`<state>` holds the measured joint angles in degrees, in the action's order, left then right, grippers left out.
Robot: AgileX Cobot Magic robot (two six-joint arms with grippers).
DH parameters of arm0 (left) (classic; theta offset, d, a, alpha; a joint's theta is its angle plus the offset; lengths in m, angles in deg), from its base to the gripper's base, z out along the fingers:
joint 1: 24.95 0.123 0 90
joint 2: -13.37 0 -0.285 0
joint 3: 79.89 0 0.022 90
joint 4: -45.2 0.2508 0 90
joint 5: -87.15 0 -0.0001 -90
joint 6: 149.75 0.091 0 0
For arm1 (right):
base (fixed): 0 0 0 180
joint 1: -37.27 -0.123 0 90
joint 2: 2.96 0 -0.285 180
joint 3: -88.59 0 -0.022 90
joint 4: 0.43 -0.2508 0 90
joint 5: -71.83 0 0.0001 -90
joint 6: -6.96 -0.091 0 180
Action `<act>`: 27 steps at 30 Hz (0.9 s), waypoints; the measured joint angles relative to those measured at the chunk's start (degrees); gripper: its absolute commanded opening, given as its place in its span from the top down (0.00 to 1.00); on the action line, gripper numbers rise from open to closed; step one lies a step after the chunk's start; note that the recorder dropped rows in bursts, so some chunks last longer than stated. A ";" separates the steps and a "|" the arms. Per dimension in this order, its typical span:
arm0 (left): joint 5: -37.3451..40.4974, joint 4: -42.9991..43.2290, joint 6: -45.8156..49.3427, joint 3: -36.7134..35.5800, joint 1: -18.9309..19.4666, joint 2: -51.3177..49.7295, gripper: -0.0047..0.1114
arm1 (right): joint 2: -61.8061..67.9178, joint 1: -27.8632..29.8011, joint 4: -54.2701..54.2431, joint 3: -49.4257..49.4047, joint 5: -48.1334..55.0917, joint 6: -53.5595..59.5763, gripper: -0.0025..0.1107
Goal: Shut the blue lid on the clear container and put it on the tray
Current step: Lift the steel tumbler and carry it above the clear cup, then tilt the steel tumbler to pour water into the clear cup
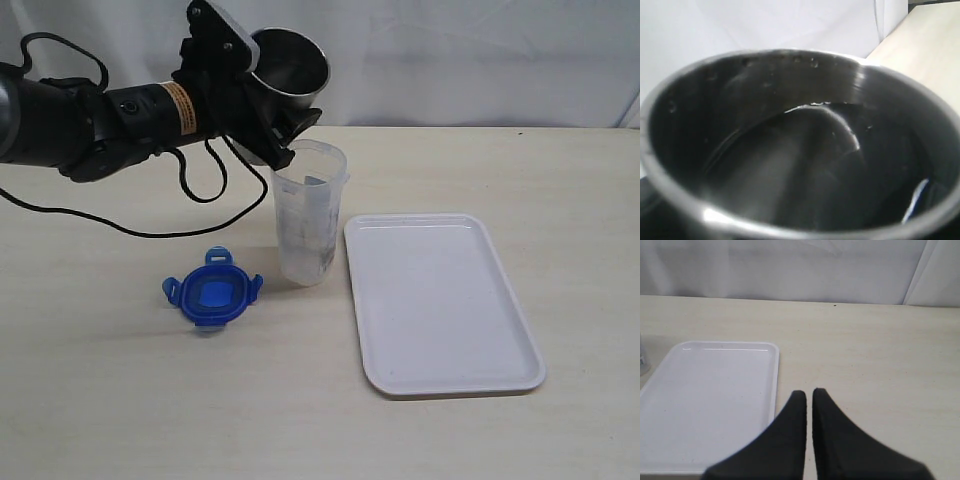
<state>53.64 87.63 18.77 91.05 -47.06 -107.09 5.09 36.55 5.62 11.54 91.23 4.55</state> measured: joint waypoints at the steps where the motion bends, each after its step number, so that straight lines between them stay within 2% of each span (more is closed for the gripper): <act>1: -0.14 0.00 0.40 0.00 0.00 0.00 0.96 | 0.00 0.00 0.00 0.00 0.00 0.00 0.94; 8: -0.61 0.48 5.47 0.00 0.00 0.00 0.96 | 0.00 0.00 0.00 0.00 0.00 0.00 0.94; 27: -1.32 0.46 10.54 0.00 0.00 0.00 0.96 | 0.00 0.00 0.00 0.00 0.00 0.00 0.94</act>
<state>52.33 88.09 29.31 91.05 -47.06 -107.09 5.09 36.55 5.62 11.54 91.23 4.55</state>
